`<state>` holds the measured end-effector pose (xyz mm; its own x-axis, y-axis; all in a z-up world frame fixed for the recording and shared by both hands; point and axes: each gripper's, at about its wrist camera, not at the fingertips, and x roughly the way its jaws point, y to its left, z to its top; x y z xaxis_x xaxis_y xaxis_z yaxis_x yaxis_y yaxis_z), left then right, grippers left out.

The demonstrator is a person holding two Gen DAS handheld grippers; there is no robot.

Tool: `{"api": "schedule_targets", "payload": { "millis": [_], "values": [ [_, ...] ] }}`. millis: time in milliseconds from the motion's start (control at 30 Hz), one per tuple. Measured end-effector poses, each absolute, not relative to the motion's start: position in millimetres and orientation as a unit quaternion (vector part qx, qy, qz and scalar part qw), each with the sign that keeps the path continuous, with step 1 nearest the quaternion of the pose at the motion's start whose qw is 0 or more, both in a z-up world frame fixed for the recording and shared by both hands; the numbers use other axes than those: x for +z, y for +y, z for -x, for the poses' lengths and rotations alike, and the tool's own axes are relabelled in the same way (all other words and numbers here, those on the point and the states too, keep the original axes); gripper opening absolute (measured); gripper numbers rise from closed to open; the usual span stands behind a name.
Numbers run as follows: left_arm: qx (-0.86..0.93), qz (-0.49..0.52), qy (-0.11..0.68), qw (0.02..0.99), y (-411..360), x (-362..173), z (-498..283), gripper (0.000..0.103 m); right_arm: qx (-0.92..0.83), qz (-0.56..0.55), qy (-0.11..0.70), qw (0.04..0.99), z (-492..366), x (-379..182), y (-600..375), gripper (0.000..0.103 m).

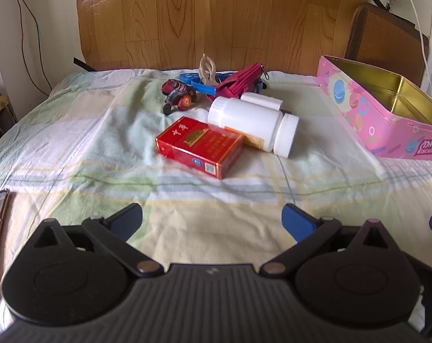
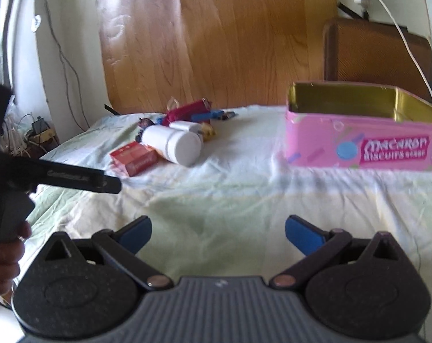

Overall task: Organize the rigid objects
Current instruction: 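Move the left gripper toward the white pill bottle, then grasp the white pill bottle with the left gripper and lift it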

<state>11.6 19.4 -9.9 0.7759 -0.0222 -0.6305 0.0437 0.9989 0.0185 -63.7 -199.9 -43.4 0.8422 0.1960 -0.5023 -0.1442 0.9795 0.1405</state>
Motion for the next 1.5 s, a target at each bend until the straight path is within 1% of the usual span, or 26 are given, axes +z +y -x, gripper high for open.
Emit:
{"api": "schedule_targets", "payload": {
  "millis": [400, 467, 633, 1000, 1133, 1267, 1500],
  "values": [
    [-0.021, -0.021, 0.332, 0.943, 21.8, -11.2, -31.9, 0.103, 0.102, -0.023, 0.243, 0.964, 54.3, -38.5, -188.0, 0.102],
    [-0.02, -0.02, 0.333, 0.942, 23.5, -12.1, -36.2, 0.103, 0.106, -0.016, 0.243, 0.964, 50.2, -38.3, -185.1, 0.099],
    [-0.016, -0.02, 0.336, 0.941, 27.0, -14.9, -46.7, 0.103, 0.118, -0.009, 0.247, 0.962, 36.4, -36.9, -178.7, 0.097],
    [-0.015, -0.005, 0.34, 0.94, 38.5, -17.2, -68.0, 0.103, 0.147, 0.001, 0.251, 0.957, -1.0, -32.7, -164.2, 0.096],
    [-0.029, 0.01, 0.331, 0.943, 45.6, -14.7, -75.5, 0.103, 0.156, 0.011, 0.261, 0.952, -16.9, -34.6, -158.4, 0.092],
    [-0.048, 0.02, 0.315, 0.948, 50.8, -8.4, -85.3, 0.103, 0.164, 0.03, 0.259, 0.951, -32.3, -34.8, -150.1, 0.091],
    [-0.086, 0.009, 0.301, 0.95, 42.3, 2.8, -118.4, 0.103, 0.176, 0.068, 0.268, 0.945, -69.2, -42.4, -133.3, 0.087]
  ]
}}
